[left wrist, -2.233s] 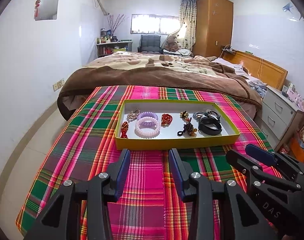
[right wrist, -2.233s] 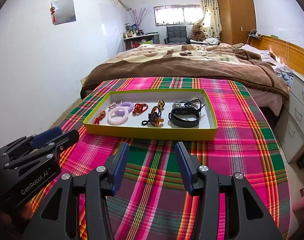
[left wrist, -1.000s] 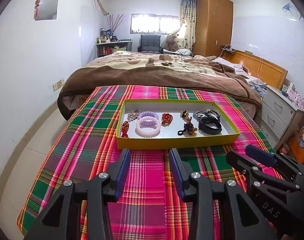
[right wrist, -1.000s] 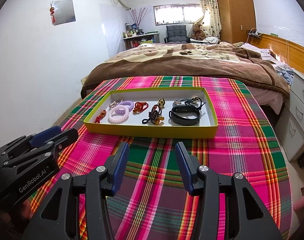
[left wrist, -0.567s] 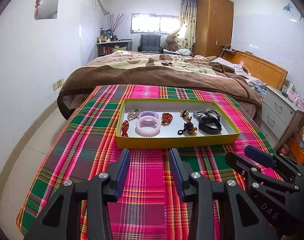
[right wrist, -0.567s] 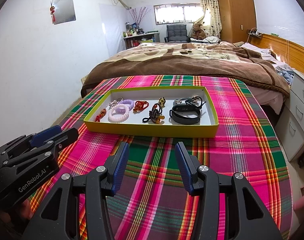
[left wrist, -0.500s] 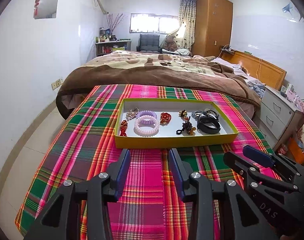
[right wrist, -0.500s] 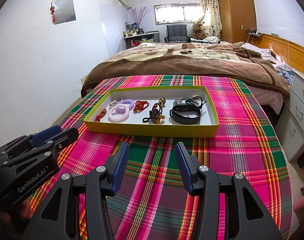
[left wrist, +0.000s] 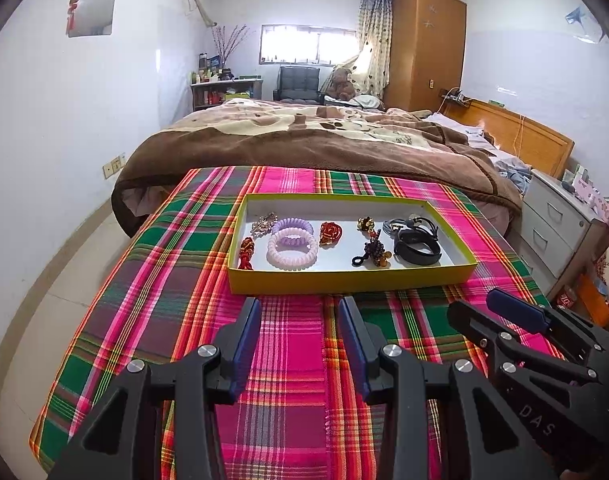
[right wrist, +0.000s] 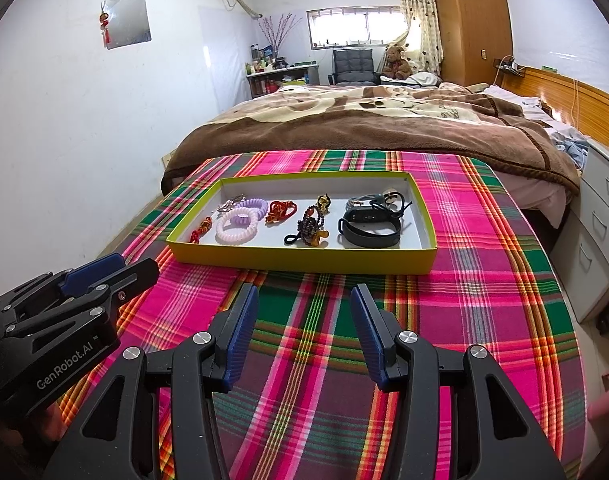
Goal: Organize jewelry
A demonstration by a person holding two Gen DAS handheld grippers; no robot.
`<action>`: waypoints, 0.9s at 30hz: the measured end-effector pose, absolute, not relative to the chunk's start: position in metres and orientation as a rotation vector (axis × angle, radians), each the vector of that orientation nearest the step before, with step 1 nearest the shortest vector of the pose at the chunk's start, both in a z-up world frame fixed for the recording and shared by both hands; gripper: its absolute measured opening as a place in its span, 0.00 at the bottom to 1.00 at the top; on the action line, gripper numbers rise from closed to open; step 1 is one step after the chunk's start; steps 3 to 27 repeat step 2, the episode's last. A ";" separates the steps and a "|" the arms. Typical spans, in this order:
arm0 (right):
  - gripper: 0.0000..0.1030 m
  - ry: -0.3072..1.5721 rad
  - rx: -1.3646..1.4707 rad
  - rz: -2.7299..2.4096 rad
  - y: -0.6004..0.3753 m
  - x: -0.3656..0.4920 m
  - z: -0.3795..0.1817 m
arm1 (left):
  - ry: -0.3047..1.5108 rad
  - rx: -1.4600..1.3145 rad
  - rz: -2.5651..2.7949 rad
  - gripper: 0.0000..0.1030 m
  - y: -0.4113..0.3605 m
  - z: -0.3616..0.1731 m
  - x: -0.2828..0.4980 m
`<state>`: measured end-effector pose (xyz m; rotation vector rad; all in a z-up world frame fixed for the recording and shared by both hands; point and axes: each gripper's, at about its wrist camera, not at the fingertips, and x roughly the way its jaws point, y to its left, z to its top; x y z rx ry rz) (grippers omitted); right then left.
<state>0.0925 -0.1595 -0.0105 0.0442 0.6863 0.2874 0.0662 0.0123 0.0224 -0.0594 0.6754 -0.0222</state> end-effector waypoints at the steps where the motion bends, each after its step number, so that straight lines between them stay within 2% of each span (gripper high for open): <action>1: 0.47 0.686 0.043 0.288 -0.159 0.093 -0.010 | 0.676 -0.060 -0.022 0.39 0.012 0.022 0.067; 27: 0.47 0.687 0.042 0.288 -0.159 0.093 -0.010 | 0.676 -0.062 -0.022 0.39 0.013 0.023 0.066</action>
